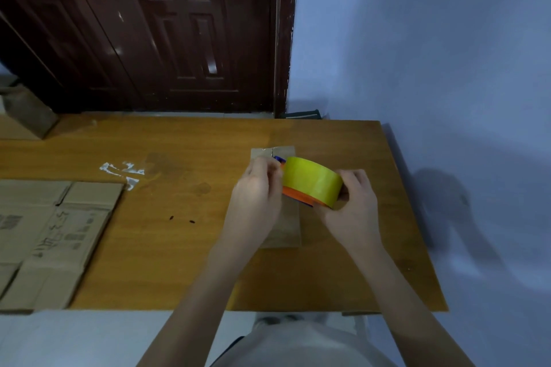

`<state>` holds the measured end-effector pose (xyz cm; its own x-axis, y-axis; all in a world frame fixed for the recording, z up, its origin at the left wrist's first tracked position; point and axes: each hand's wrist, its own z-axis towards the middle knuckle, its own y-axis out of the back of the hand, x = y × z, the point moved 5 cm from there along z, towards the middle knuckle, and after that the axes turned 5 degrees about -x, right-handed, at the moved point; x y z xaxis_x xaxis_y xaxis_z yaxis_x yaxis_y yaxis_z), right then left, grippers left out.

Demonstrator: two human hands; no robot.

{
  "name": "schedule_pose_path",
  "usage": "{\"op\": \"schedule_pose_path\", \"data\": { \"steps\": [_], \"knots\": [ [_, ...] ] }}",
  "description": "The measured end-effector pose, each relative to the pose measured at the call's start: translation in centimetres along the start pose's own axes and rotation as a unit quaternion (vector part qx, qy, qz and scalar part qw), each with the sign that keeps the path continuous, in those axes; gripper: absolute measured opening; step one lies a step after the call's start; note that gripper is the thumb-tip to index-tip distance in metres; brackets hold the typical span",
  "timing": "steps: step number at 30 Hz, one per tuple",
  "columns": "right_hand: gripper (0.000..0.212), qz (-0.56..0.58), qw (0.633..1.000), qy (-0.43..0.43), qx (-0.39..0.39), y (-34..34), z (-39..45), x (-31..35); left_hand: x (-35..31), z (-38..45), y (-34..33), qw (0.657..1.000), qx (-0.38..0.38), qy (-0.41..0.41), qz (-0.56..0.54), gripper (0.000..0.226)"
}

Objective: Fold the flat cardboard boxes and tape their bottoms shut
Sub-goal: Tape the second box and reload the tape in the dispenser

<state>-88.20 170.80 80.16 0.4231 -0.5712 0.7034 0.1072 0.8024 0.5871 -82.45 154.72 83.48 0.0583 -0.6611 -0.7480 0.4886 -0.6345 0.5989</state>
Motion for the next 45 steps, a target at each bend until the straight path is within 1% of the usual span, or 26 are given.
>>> {"op": "schedule_pose_path", "data": {
  "steps": [2,3,5,7,12,15,17,18,20,22,24,27,29,32,36,40,45],
  "knots": [
    [0.051,-0.003,1.000,-0.005,-0.002,0.2,0.0,-0.1,0.0,0.1,-0.1,0.997,0.027,0.045,-0.052,0.031],
    [0.050,-0.003,1.000,-0.008,-0.003,0.3,0.0,-0.1,0.0,0.2,-0.2,0.996,0.037,0.057,-0.060,0.038],
    [0.048,-0.002,1.000,-0.009,-0.003,0.3,-0.2,0.0,-0.2,0.2,-0.5,0.998,0.040,0.043,-0.009,0.046],
    [0.048,-0.001,1.000,-0.007,-0.002,0.1,-0.3,0.1,-0.2,0.3,-0.8,0.999,0.026,0.017,0.030,0.043],
    [0.050,-0.012,1.000,0.005,-0.005,0.4,-0.2,0.0,0.5,0.5,-1.2,1.000,0.011,-0.006,0.018,0.027],
    [0.049,-0.009,1.000,0.004,-0.002,0.4,-0.3,-0.2,0.3,0.4,-0.7,0.998,-0.018,-0.029,0.060,0.022],
    [0.048,-0.005,1.000,-0.011,-0.009,0.6,-0.4,-0.3,-0.4,0.2,-0.6,0.995,-0.022,-0.056,0.082,0.024],
    [0.047,-0.005,1.000,-0.016,-0.015,0.8,-0.3,-0.3,-0.9,0.1,-0.8,0.994,-0.017,-0.065,0.084,0.028],
    [0.047,-0.007,1.000,-0.013,-0.023,1.1,-0.2,0.0,-1.4,0.0,-0.9,0.996,-0.017,-0.034,0.079,0.040],
    [0.046,-0.010,1.000,-0.002,-0.029,1.4,-0.1,0.3,-1.3,0.1,-0.7,0.998,-0.028,0.007,0.057,0.045],
    [0.046,-0.018,0.999,0.013,-0.034,1.6,-0.2,0.6,-1.2,0.2,-0.7,0.999,-0.035,0.014,0.023,0.040],
    [0.045,-0.039,0.997,0.051,-0.045,1.9,-0.5,1.2,-1.1,0.2,-0.6,0.998,-0.048,0.015,-0.037,0.026],
    [0.045,-0.045,0.996,0.064,-0.044,2.0,-0.8,1.5,-1.3,0.3,-0.5,0.996,-0.050,0.015,-0.071,0.026],
    [0.045,-0.050,0.995,0.063,-0.050,2.2,-1.0,1.6,-1.3,0.3,-0.4,0.995,-0.044,0.010,-0.091,0.024],
    [0.046,-0.055,0.996,0.058,-0.039,2.3,-1.1,1.5,-1.1,0.2,-0.4,0.992,-0.036,0.015,-0.117,0.012],
    [0.046,-0.059,0.996,0.058,-0.038,2.3,-1.3,1.7,-1.1,0.0,-0.2,0.991,-0.038,0.005,-0.125,0.009],
    [0.045,-0.056,0.996,0.056,-0.044,2.4,-1.4,2.0,-1.0,-0.3,0.1,0.988,-0.043,0.012,-0.146,0.004]
  ]
}}
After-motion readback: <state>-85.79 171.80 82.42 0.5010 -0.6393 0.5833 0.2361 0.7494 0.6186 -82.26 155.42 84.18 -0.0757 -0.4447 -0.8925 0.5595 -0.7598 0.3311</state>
